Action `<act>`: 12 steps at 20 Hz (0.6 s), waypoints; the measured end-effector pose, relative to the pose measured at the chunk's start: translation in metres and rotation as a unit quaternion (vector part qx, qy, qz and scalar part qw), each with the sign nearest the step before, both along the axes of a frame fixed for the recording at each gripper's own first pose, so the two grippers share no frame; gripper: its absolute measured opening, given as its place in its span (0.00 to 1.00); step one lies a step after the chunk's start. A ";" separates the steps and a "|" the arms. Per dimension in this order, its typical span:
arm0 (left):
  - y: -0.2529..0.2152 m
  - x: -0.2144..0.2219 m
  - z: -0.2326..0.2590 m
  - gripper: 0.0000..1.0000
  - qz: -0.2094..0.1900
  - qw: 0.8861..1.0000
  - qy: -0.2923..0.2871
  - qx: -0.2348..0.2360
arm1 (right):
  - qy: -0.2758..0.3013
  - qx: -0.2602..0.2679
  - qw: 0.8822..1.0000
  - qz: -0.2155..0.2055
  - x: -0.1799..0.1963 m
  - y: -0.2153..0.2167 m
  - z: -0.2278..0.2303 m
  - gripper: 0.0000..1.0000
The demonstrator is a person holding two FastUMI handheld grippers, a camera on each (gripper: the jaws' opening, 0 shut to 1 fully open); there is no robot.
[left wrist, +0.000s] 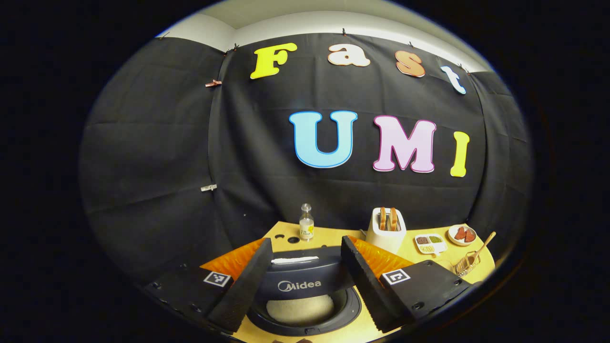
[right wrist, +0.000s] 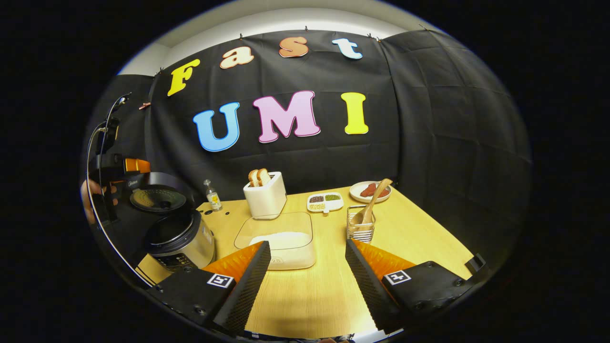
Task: Close the left gripper, press the button to open the rice cooker; take a wooden spoon from the chopstick holder with the right hand, scoop a spoonful of rice and pour it into the rice cooker, then put the wooden spoon back into the chopstick holder.
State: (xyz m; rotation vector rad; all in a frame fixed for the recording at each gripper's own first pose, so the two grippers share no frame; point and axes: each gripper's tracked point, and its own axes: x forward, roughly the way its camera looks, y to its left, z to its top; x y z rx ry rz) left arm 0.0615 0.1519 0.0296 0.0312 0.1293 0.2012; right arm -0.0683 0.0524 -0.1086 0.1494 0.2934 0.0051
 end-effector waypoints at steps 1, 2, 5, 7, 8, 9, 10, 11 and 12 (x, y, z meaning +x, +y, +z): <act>-0.003 -0.007 -0.011 1.00 -0.001 1.000 0.005 -0.006 | 0.006 -0.004 1.000 0.009 -0.005 0.005 -0.004 0.99; -0.005 -0.012 -0.022 1.00 -0.002 1.000 0.008 -0.010 | 0.007 -0.013 1.000 0.017 -0.009 0.007 -0.005 0.99; 0.001 -0.022 -0.059 1.00 0.004 1.000 0.028 -0.003 | 0.015 -0.027 0.999 0.026 -0.020 0.013 -0.013 0.98; 0.012 -0.025 -0.086 1.00 0.014 0.998 0.052 -0.030 | 0.022 -0.021 0.999 0.028 -0.022 0.020 -0.016 0.98; 0.011 -0.026 -0.095 1.00 0.010 0.998 0.059 -0.034 | 0.025 -0.023 0.999 0.029 -0.023 0.021 -0.017 0.99; 0.009 -0.027 -0.103 1.00 0.003 0.998 0.064 -0.028 | 0.025 -0.026 0.999 0.030 -0.023 0.022 -0.017 0.98; 0.007 -0.028 -0.107 1.00 -0.003 0.998 0.064 -0.018 | 0.025 -0.028 0.999 0.030 -0.023 0.023 -0.017 0.99; 0.006 -0.027 -0.108 1.00 -0.011 0.998 0.061 -0.010 | 0.026 -0.028 0.999 0.029 -0.023 0.024 -0.017 0.99; 0.005 -0.026 -0.112 1.00 -0.016 0.998 0.061 -0.013 | 0.028 -0.029 0.999 0.028 -0.024 0.024 -0.018 0.98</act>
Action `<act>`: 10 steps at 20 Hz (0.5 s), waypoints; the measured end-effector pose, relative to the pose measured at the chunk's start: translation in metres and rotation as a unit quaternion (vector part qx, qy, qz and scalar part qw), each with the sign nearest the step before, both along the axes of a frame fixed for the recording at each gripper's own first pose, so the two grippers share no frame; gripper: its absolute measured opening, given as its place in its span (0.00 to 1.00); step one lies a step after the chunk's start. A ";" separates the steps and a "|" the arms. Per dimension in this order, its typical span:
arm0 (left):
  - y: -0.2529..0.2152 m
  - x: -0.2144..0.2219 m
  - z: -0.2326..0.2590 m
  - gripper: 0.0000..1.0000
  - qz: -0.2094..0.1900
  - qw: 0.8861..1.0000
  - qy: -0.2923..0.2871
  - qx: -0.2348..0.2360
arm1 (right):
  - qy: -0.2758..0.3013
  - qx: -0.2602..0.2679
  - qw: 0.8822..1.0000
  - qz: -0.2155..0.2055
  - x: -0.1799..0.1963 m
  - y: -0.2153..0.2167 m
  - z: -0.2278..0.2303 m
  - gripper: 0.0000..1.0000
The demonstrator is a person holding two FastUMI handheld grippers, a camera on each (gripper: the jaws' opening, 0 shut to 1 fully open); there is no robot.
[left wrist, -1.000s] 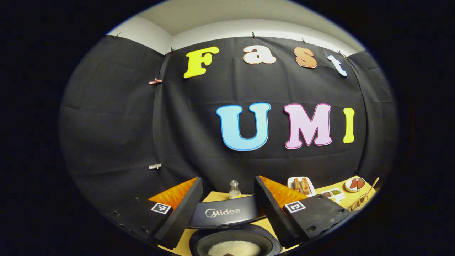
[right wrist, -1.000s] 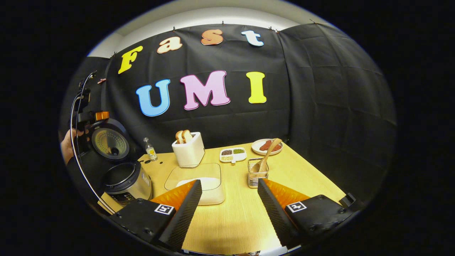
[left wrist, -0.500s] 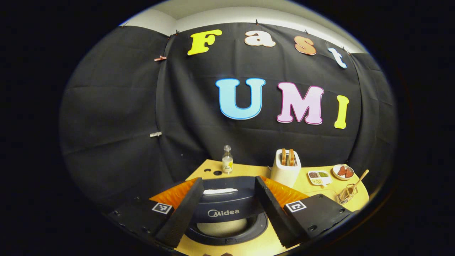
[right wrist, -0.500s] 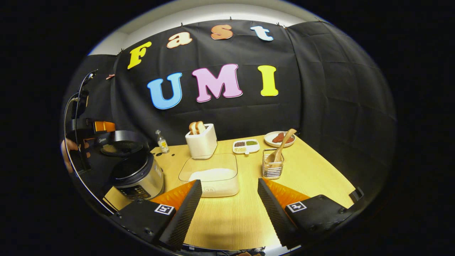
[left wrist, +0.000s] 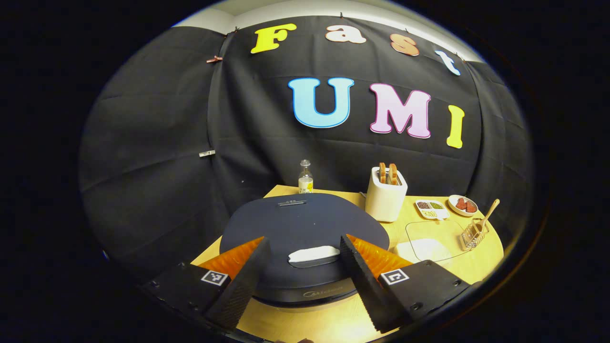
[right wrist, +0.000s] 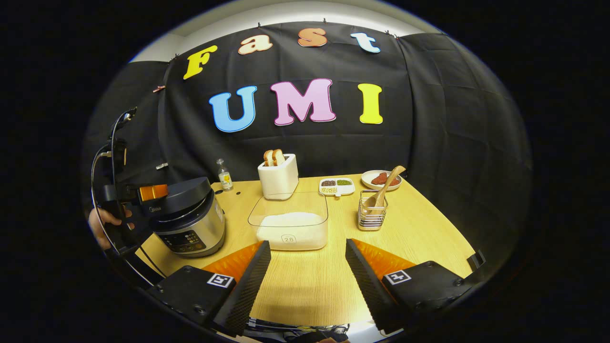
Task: Close the left gripper, press the button to open the rice cooker; take a wooden spoon from the chopstick holder with the right hand, scoop a spoonful of rice and pour it into the rice cooker, then put the wooden spoon back into the chopstick holder.
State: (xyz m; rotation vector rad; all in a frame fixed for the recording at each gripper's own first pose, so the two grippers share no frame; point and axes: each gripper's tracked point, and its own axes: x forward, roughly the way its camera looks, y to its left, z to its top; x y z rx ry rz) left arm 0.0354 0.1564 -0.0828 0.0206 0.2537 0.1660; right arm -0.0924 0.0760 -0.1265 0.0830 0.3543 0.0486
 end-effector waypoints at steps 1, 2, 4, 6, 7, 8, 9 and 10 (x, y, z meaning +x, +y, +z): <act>0.001 0.001 -0.006 0.99 -0.001 1.000 0.003 -0.004 | 0.002 -0.002 1.000 -0.002 0.000 -0.001 -0.001 0.98; -0.001 0.001 -0.014 0.99 -0.002 1.000 0.008 -0.005 | 0.004 -0.005 1.000 -0.003 -0.001 -0.002 -0.002 0.98; -0.005 0.000 -0.023 0.99 -0.004 1.000 0.012 0.011 | 0.008 -0.007 1.000 -0.006 -0.001 -0.005 -0.002 0.99; -0.009 0.003 -0.022 0.99 -0.019 1.000 0.013 0.015 | 0.013 -0.010 1.000 -0.008 -0.001 -0.007 -0.005 0.98; -0.008 0.003 -0.024 0.99 -0.019 1.000 0.017 0.012 | 0.015 -0.011 1.000 -0.008 -0.001 -0.008 -0.005 0.98; -0.007 0.003 -0.024 0.99 -0.018 1.000 0.015 0.010 | 0.016 -0.012 1.000 -0.007 -0.001 -0.007 -0.007 0.99; -0.008 0.002 -0.025 0.99 -0.018 1.000 0.015 0.010 | 0.017 -0.013 1.000 -0.007 0.000 -0.007 -0.008 0.99; -0.008 0.002 -0.025 0.99 -0.018 1.000 0.012 0.011 | 0.019 -0.014 1.000 -0.006 0.000 -0.006 -0.010 0.99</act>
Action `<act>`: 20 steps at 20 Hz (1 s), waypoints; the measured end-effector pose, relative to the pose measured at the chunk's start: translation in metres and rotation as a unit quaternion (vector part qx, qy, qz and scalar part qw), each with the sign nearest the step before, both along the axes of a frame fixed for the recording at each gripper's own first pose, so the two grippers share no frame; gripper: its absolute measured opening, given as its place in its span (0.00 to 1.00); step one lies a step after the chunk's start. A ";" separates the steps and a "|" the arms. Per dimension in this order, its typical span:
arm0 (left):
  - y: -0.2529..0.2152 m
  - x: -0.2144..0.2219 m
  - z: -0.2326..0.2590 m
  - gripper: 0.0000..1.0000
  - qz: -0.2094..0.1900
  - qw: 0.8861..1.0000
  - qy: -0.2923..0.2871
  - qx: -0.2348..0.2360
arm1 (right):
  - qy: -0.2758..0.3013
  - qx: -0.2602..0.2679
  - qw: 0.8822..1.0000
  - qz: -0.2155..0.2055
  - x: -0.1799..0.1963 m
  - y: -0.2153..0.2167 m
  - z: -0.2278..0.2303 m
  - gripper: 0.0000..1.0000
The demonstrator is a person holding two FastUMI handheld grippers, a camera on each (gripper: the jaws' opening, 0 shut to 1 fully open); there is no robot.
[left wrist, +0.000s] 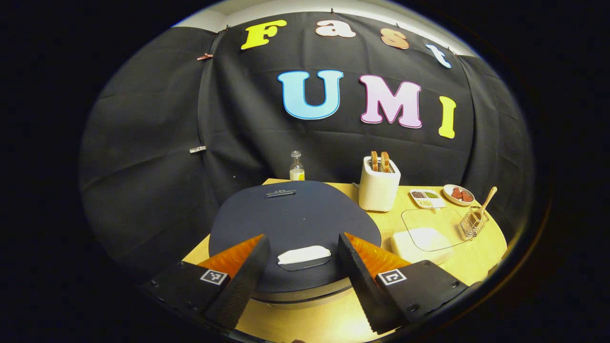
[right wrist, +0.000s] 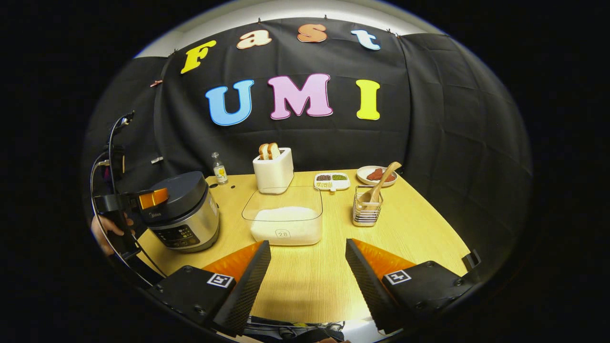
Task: Close the left gripper, press the button to open the rice cooker; take a wooden spoon from the chopstick holder with the right hand, scoop a spoonful of rice and pour it into the rice cooker, then put the wooden spoon back into the chopstick holder.
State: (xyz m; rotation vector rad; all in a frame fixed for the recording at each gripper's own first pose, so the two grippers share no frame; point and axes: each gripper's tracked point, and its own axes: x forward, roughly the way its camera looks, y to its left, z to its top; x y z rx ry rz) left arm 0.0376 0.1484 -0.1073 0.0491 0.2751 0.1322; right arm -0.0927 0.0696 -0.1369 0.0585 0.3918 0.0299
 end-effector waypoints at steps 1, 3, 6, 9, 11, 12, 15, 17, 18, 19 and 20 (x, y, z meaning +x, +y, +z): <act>0.000 0.001 -0.002 0.99 -0.001 1.000 -0.001 -0.003 | 0.003 0.000 1.000 0.001 0.000 0.001 -0.001 0.99; -0.001 0.001 -0.007 0.99 -0.014 1.000 0.005 -0.004 | 0.002 0.000 1.000 0.000 0.000 -0.001 -0.001 0.99; -0.002 0.001 -0.005 0.99 -0.021 1.000 -0.009 0.005 | -0.004 0.001 1.000 -0.009 0.001 -0.007 0.002 0.99; -0.004 -0.001 0.001 0.98 -0.036 0.999 -0.024 0.005 | -0.028 0.009 0.999 -0.029 0.012 -0.019 0.019 0.99; -0.011 -0.005 0.016 0.97 -0.053 0.997 -0.047 -0.002 | -0.050 0.007 0.998 -0.042 0.021 -0.026 0.036 0.98; -0.017 -0.009 0.029 0.96 -0.064 0.996 -0.064 -0.002 | -0.062 0.001 0.997 -0.048 0.024 -0.031 0.047 0.98; -0.038 -0.019 0.073 0.96 -0.098 0.989 -0.106 0.010 | -0.103 -0.013 0.993 -0.053 0.031 -0.036 0.084 0.98; -0.054 -0.026 0.099 0.96 -0.115 0.986 -0.123 0.004 | -0.122 -0.029 0.991 -0.040 0.033 -0.036 0.106 0.98; -0.059 -0.031 0.111 0.96 -0.119 0.984 -0.132 -0.001 | -0.132 -0.036 0.990 -0.033 0.033 -0.037 0.119 0.98; -0.066 -0.035 0.121 0.96 -0.119 0.983 -0.139 -0.004 | -0.140 -0.040 0.989 -0.030 0.034 -0.040 0.128 0.99; -0.072 -0.041 0.129 0.95 -0.121 0.982 -0.147 -0.004 | -0.145 -0.039 0.988 -0.033 0.031 -0.043 0.136 0.99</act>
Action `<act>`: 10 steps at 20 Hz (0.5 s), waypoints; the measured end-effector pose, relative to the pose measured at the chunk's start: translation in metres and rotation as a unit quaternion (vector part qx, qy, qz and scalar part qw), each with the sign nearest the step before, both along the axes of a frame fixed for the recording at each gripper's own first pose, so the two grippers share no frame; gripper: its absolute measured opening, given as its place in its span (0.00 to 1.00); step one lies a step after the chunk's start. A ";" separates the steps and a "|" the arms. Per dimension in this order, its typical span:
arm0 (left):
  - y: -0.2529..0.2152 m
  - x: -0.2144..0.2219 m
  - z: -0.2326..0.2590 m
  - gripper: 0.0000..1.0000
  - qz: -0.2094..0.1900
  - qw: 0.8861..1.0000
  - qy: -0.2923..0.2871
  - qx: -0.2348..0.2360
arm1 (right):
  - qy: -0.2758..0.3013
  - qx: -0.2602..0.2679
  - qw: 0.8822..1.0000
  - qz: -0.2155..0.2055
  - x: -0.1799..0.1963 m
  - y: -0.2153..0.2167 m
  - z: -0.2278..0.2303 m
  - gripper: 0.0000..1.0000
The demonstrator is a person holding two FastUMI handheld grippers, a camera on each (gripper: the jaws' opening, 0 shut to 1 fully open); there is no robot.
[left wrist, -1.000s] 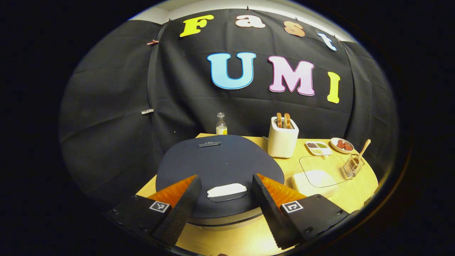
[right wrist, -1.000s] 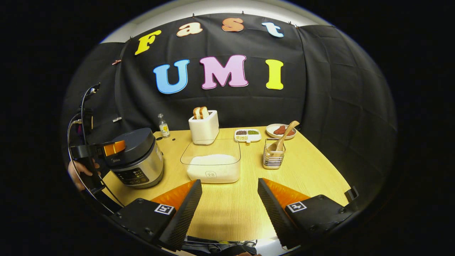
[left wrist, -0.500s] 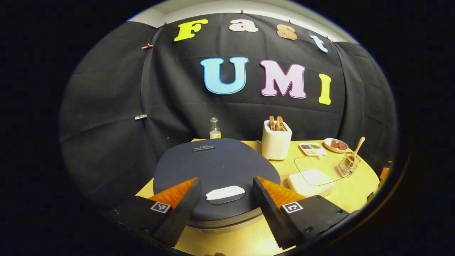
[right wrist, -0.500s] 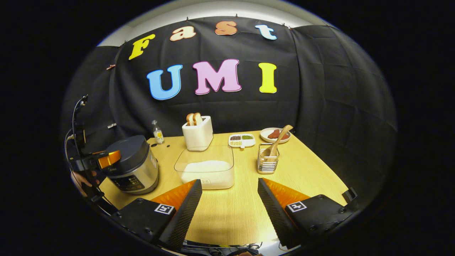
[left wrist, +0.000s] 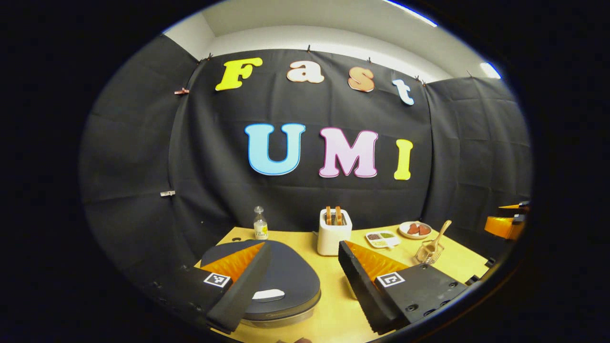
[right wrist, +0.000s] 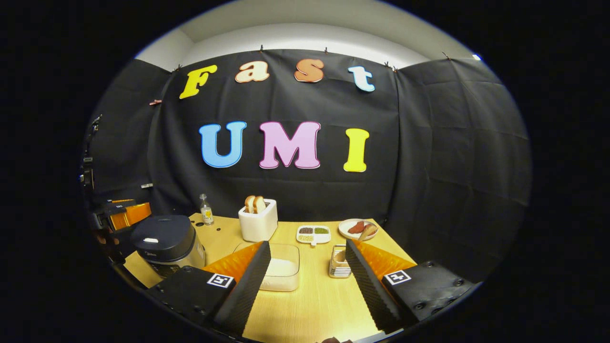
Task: Close the left gripper, press the button to open the rice cooker; take a wooden spoon from the chopstick holder with the right hand, scoop a spoonful of rice and pour it into the rice cooker, then put the wooden spoon back into the chopstick holder.
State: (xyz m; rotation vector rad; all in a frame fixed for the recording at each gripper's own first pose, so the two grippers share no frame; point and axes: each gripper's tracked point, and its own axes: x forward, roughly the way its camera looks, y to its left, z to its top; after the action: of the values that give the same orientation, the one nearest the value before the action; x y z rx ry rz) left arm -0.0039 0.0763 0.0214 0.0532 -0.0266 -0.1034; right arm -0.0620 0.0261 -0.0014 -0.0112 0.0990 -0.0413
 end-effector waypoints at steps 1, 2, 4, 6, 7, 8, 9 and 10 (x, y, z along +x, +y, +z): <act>-0.009 -0.005 0.007 0.95 -0.007 1.000 -0.010 0.004 | -0.006 0.007 1.000 -0.001 -0.004 -0.001 0.006 0.99; -0.020 -0.008 0.011 0.94 -0.021 0.999 -0.015 0.019 | -0.012 0.018 1.000 0.000 -0.009 0.000 0.010 0.98; -0.035 -0.016 0.012 0.93 -0.040 0.998 -0.016 0.043 | -0.015 0.034 0.999 -0.004 -0.015 -0.003 0.012 0.98; -0.047 -0.022 0.011 0.95 -0.056 0.997 -0.013 0.045 | -0.016 0.046 0.999 -0.003 -0.020 -0.002 0.013 0.98; -0.048 -0.025 0.011 0.95 -0.057 0.997 -0.012 0.044 | -0.019 0.047 0.999 -0.008 -0.021 -0.004 0.014 0.98; -0.049 -0.027 0.010 0.94 -0.054 0.998 -0.011 0.042 | -0.021 0.048 0.998 -0.018 -0.022 -0.009 0.014 0.98; -0.049 -0.029 0.009 0.94 -0.050 0.998 -0.012 0.038 | -0.027 0.048 0.998 -0.026 -0.023 -0.012 0.015 0.98; -0.052 -0.031 0.007 0.93 -0.048 0.998 -0.010 0.032 | -0.030 0.048 0.998 -0.031 -0.023 -0.011 0.015 0.98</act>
State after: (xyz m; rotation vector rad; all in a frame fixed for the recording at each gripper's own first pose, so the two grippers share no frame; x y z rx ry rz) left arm -0.0346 0.0247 0.0287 0.1167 -0.0465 -0.1992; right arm -0.0851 0.0155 0.0137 0.0894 0.0403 -0.0982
